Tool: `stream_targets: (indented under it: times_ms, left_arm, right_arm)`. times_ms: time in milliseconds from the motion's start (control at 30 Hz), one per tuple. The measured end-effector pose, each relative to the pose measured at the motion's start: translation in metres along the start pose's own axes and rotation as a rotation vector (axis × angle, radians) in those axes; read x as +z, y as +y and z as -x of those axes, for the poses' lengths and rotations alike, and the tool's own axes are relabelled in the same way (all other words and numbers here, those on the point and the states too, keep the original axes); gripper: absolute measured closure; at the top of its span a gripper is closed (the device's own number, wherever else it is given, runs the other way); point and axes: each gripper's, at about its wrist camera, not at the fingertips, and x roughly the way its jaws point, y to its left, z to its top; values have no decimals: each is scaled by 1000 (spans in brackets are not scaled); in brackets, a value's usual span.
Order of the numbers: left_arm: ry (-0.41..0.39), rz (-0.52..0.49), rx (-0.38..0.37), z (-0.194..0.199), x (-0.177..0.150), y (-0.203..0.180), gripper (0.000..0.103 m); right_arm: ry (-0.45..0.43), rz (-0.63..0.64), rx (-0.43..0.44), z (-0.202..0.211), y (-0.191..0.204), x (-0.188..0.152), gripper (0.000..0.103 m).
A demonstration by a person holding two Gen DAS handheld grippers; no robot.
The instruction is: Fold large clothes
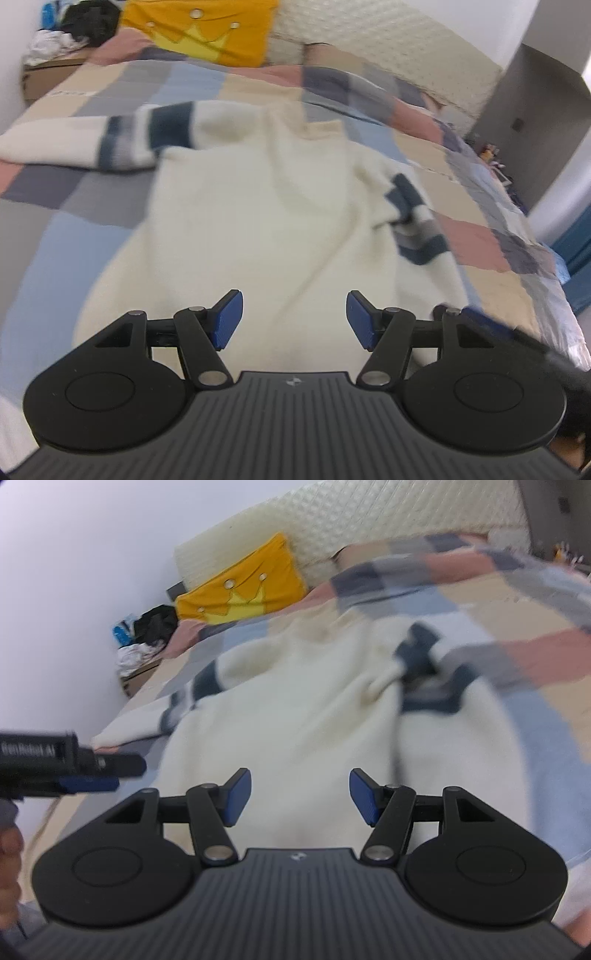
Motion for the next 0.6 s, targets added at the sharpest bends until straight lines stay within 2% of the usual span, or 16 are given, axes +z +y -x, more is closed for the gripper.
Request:
stream_targets:
  times_ms: [100,233,467,533,600]
  left_arm:
    - [7,-42,-15,-25,-2,-16,35]
    - [30,-55,-34,-55,-6,-24,35]
    - [55,-75,-39,-99,-17,-21,35]
    - [46,-105,-24,-108,-21,-21,35]
    - [24,-152,1,-114,-23,-21,35]
  right_arm:
    - [9,81,-62,5,-18,18,41]
    - [49,76,-101,4,-51,38,42]
    - [189,-71,-161,-25,-116,32,42]
    - [226,-113,-227,-35,-132,24,41]
    - [248,-145,-231,-43,-145,16,41]
